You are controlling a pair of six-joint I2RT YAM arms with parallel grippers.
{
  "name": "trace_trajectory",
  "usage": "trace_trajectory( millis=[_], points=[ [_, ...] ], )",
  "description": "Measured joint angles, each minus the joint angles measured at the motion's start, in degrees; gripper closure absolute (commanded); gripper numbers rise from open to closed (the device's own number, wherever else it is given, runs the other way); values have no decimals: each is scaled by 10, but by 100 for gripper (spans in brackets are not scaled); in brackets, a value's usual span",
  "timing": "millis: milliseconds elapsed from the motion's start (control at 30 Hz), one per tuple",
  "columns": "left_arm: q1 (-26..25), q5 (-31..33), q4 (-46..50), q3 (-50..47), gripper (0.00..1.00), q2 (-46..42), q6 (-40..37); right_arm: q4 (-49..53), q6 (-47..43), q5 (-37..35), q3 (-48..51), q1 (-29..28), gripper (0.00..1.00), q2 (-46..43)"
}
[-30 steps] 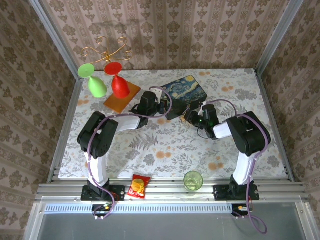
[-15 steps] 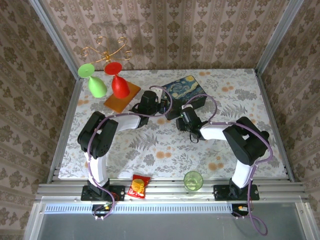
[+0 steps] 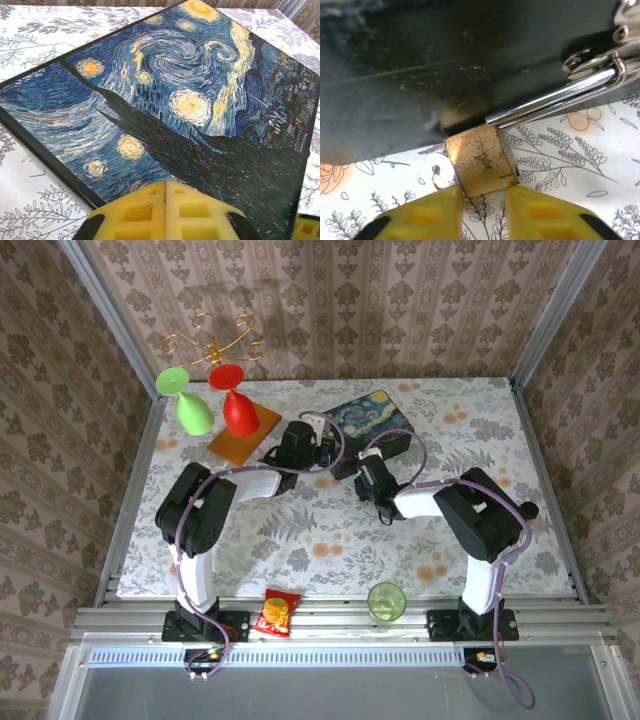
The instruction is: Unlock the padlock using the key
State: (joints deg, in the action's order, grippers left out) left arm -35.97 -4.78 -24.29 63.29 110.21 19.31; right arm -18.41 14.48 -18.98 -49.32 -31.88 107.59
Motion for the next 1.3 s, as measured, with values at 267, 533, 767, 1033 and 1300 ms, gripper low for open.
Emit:
trace_trajectory(
  millis=[267,533,767,1033,1300],
  points=[
    [0,0,0,1,100,2,0,-47,30,-7,14,23,84,1],
    [0,0,-2,1,100,3,0,-155,148,86,94,130,90,-24],
    [0,0,-2,1,100,3,0,-213,225,223,119,192,66,-24],
    [0,0,-2,1,100,3,0,-162,201,208,86,139,58,-25],
    [0,0,11,9,100,3,0,-46,82,25,-7,20,52,3]
  ],
)
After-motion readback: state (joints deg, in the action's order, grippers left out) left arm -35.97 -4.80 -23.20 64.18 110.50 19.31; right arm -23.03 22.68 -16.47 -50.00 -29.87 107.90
